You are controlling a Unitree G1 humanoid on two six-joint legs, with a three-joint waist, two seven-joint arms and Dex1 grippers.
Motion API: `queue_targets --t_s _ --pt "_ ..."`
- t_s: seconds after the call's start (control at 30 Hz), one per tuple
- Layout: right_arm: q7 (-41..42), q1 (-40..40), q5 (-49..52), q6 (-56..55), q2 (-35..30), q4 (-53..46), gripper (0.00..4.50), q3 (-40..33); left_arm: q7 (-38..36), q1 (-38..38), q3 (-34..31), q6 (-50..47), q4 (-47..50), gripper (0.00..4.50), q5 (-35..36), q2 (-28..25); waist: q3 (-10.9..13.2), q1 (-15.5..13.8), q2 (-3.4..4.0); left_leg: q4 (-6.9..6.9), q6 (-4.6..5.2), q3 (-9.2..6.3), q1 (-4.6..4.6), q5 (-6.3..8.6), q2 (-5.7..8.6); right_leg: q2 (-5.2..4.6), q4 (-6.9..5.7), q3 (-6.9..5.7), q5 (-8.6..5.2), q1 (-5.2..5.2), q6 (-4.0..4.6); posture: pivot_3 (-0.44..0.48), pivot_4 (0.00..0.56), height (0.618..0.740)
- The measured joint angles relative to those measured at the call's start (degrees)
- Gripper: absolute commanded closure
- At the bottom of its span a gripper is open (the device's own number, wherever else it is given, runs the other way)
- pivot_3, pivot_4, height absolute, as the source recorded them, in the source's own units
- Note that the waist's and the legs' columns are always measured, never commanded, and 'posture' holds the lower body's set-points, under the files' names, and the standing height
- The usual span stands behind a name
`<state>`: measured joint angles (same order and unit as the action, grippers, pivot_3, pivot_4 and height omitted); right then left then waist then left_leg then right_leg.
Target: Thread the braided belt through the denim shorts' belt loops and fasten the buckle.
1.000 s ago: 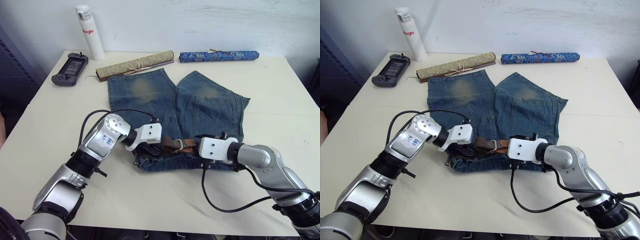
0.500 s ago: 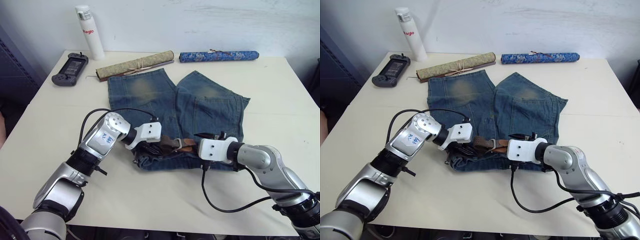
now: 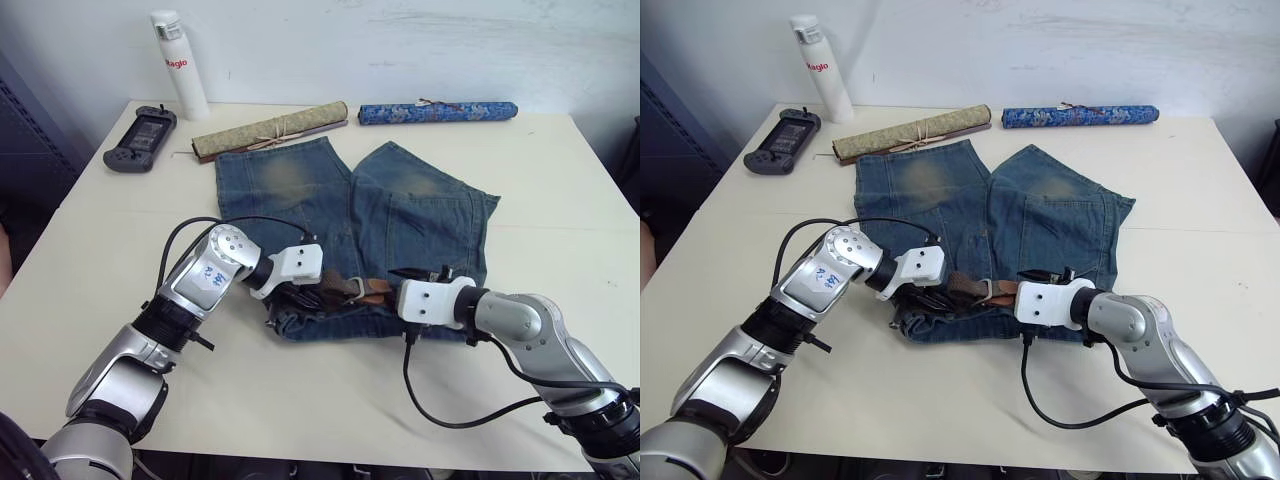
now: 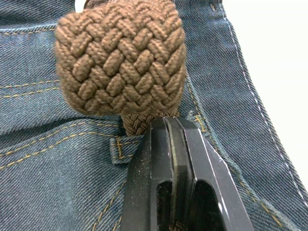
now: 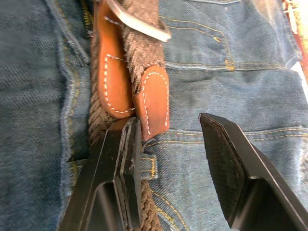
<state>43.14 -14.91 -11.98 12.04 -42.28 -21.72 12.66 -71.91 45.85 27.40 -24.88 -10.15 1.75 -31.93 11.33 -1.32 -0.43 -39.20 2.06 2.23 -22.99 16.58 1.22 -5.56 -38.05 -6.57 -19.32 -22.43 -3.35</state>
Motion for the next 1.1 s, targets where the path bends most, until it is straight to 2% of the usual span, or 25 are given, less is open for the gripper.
queue_targets --t_s 0.07,0.17,0.4,0.63,0.67,1.1 --pt "-0.1 0.1 0.9 0.9 0.9 0.0 2.1 -0.3 0.0 0.0 0.0 0.0 0.0 4.5 0.0 0.0 0.0 0.0 0.0 0.0 0.0 0.0 0.0 0.0 0.0 0.0 0.01 0.0 0.0 0.0 0.0 0.0 0.15 0.686" --pt "-0.1 0.1 0.1 0.7 0.4 0.0 1.08 -0.2 0.0 0.0 0.0 0.0 0.0 4.5 0.0 0.0 0.0 0.0 0.0 0.0 0.0 0.0 0.0 0.0 0.0 0.0 0.0 0.0 0.0 0.0 0.0 0.0 0.15 0.686" --pt "0.2 0.1 -1.5 0.5 -0.4 0.0 1.08 0.2 0.0 0.0 0.0 0.0 0.0 4.5 0.0 0.0 0.0 0.0 0.0 0.0 0.0 0.0 0.0 0.0 0.0 0.0 0.0 0.01 0.0 0.0 0.0 0.0 0.15 0.686" --pt "0.2 0.0 -1.9 0.3 -0.2 1.2 4.35 0.4 0.1 0.0 0.0 0.0 0.0 4.5 0.0 0.0 0.0 0.0 0.0 0.0 0.0 0.0 0.0 0.0 0.0 0.0 0.0 0.01 0.0 0.0 0.0 0.0 0.15 0.686" --pt "0.1 0.0 -2.2 0.1 -0.2 1.7 4.49 0.5 0.1 0.0 0.0 0.0 0.0 4.5 0.0 0.0 0.0 0.0 0.0 0.0 0.0 0.0 0.0 0.0 0.0 0.0 0.0 0.01 0.0 0.0 0.0 0.0 0.15 0.686" --pt "-0.1 -1.8 -5.4 -5.5 -1.7 2.8 4.49 0.6 0.1 0.0 0.0 -0.1 0.0 4.5 0.0 0.0 0.0 0.0 0.0 0.0 0.0 0.01 0.0 0.0 0.01 0.0 0.0 0.02 0.0 -0.02 0.0 0.0 0.15 0.686"
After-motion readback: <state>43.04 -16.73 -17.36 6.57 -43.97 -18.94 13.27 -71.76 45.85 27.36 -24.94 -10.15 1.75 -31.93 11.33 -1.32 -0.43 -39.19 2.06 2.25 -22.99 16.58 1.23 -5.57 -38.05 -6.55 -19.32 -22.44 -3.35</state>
